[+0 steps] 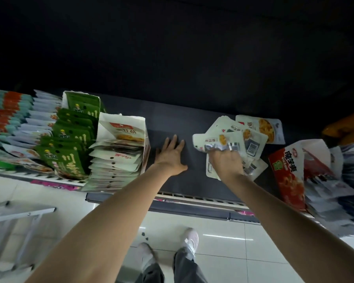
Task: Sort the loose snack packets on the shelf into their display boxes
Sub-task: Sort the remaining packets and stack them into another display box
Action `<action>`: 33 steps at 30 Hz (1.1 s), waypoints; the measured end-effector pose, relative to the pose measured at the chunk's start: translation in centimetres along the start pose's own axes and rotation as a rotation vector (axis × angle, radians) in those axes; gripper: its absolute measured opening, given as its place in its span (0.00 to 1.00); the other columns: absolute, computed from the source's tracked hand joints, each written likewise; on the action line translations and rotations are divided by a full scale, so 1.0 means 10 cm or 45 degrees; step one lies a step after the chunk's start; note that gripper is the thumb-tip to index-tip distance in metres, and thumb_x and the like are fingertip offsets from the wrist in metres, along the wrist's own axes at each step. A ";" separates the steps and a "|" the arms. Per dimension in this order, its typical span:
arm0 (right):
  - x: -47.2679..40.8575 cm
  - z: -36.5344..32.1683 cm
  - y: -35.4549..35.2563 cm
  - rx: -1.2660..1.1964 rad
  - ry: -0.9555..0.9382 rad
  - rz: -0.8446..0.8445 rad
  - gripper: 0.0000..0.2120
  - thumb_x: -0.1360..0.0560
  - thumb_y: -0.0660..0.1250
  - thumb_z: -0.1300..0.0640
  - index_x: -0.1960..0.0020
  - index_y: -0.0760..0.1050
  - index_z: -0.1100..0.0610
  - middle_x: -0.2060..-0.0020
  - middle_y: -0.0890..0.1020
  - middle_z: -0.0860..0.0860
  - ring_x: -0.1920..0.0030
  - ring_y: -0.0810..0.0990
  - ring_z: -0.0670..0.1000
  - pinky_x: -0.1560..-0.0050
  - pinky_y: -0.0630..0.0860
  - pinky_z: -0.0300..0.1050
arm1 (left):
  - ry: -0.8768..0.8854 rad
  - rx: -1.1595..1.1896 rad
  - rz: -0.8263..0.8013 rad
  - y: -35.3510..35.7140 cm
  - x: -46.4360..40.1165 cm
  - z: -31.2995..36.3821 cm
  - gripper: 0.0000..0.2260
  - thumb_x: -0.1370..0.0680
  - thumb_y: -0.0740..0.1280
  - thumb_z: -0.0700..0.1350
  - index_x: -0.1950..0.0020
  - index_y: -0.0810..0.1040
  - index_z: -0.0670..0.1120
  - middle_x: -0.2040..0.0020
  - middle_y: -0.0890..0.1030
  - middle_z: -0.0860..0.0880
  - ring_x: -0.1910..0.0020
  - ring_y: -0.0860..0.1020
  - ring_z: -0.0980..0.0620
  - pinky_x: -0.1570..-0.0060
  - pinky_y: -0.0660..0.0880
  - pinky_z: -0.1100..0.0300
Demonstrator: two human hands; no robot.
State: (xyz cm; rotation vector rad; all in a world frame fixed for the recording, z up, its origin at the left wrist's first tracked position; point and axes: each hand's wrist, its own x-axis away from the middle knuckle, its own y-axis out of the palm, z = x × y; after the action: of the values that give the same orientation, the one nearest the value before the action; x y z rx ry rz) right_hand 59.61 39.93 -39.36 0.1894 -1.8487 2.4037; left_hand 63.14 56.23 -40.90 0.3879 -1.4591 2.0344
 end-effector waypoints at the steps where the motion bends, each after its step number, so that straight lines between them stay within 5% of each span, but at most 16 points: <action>1: 0.03 -0.04 -0.04 -0.033 -0.004 0.107 0.09 0.40 0.79 0.53 0.65 0.81 0.54 0.76 0.80 0.53 0.77 0.79 0.51 0.77 0.72 0.37 | 0.003 0.079 -0.005 -0.03 0.01 0.00 0.36 0.25 0.65 0.52 0.23 0.48 0.51 0.22 0.41 0.51 0.23 0.41 0.49 0.26 0.48 0.44; 4: 0.10 -0.07 -0.28 -0.827 0.108 0.139 0.07 0.22 0.62 0.56 0.50 0.76 0.58 0.66 0.79 0.58 0.65 0.79 0.58 0.66 0.73 0.48 | -0.002 0.646 0.099 -0.16 0.11 0.03 0.28 0.23 0.65 0.50 0.25 0.59 0.47 0.25 0.61 0.47 0.25 0.59 0.47 0.28 0.59 0.53; 6: 0.11 -0.03 -0.46 -1.340 0.207 0.201 0.08 0.20 0.56 0.58 0.54 0.69 0.61 0.67 0.74 0.54 0.67 0.73 0.55 0.66 0.68 0.49 | 0.084 0.975 0.241 -0.30 0.26 0.10 0.24 0.24 0.67 0.48 0.30 0.65 0.47 0.32 0.73 0.48 0.33 0.71 0.49 0.35 0.69 0.55; 10: 0.12 -0.02 -0.97 -1.928 0.263 0.317 0.08 0.20 0.58 0.61 0.54 0.69 0.65 0.58 0.80 0.61 0.60 0.78 0.57 0.60 0.75 0.50 | 0.317 1.003 0.536 -0.66 0.65 0.19 0.17 0.24 0.68 0.45 0.36 0.72 0.45 0.41 0.78 0.53 0.44 0.77 0.57 0.52 0.75 0.67; 13: 0.17 -0.13 -1.31 -2.032 0.114 0.278 0.04 0.24 0.64 0.65 0.53 0.74 0.57 0.58 0.83 0.47 0.58 0.82 0.39 0.57 0.79 0.34 | 0.375 0.951 0.776 -0.94 0.88 0.03 0.14 0.24 0.67 0.43 0.39 0.76 0.46 0.43 0.81 0.50 0.45 0.79 0.55 0.47 0.77 0.59; 23: 0.19 -0.83 -1.91 -1.896 -0.126 0.466 0.04 0.26 0.68 0.63 0.53 0.79 0.55 0.58 0.83 0.44 0.53 0.82 0.43 0.50 0.78 0.36 | 0.422 1.059 1.130 -1.40 1.49 -0.68 0.11 0.25 0.68 0.39 0.43 0.78 0.45 0.52 0.82 0.52 0.53 0.80 0.58 0.54 0.77 0.67; 28: 0.14 -1.13 -1.83 -1.882 -0.157 0.321 0.06 0.26 0.68 0.65 0.55 0.79 0.55 0.59 0.83 0.42 0.56 0.81 0.40 0.51 0.79 0.39 | 0.268 0.808 1.114 -1.41 1.51 -1.01 0.09 0.25 0.68 0.41 0.45 0.79 0.43 0.51 0.82 0.50 0.55 0.77 0.58 0.60 0.73 0.75; 33: 0.05 -1.32 -1.59 -1.477 -0.083 0.127 0.07 0.27 0.66 0.65 0.52 0.79 0.58 0.53 0.83 0.51 0.50 0.81 0.50 0.46 0.77 0.44 | 0.138 0.460 0.835 -1.32 1.47 -1.20 0.11 0.24 0.67 0.41 0.43 0.78 0.43 0.45 0.82 0.47 0.47 0.80 0.51 0.47 0.76 0.62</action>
State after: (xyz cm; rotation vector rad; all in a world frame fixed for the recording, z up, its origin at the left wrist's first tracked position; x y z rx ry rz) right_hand 61.15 56.71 -27.48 0.0602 -2.9280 1.0141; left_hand 61.18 74.64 -27.06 -0.0858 -1.2488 2.8026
